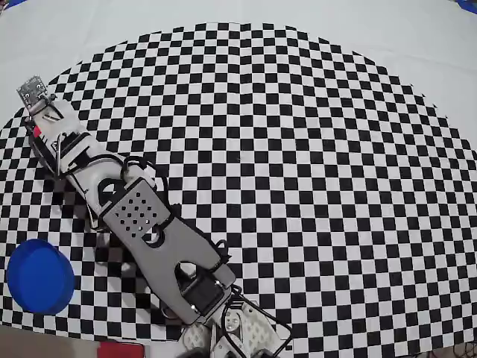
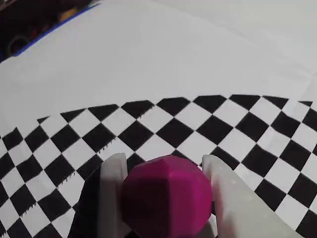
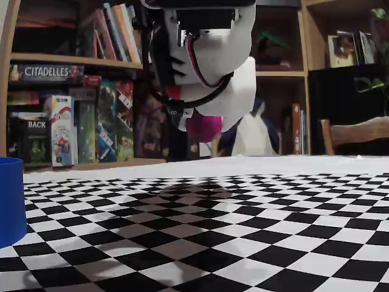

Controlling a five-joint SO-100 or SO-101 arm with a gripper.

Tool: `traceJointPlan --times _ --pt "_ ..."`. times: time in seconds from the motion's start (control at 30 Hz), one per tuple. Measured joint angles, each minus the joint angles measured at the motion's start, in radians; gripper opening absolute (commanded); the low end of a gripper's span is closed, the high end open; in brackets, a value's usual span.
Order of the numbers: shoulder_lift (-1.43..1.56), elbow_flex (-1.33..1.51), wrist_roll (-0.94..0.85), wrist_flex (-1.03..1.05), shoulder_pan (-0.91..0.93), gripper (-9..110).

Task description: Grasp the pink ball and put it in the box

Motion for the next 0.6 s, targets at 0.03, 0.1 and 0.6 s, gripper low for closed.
traceJointPlan --times 0.03,0.1,0.6 --pt "0.011 0.011 0.000 0.000 0.000 0" --pt "0.032 0.032 0.005 0.000 0.000 0" --pt "0.175 0.160 0.006 0.000 0.000 0"
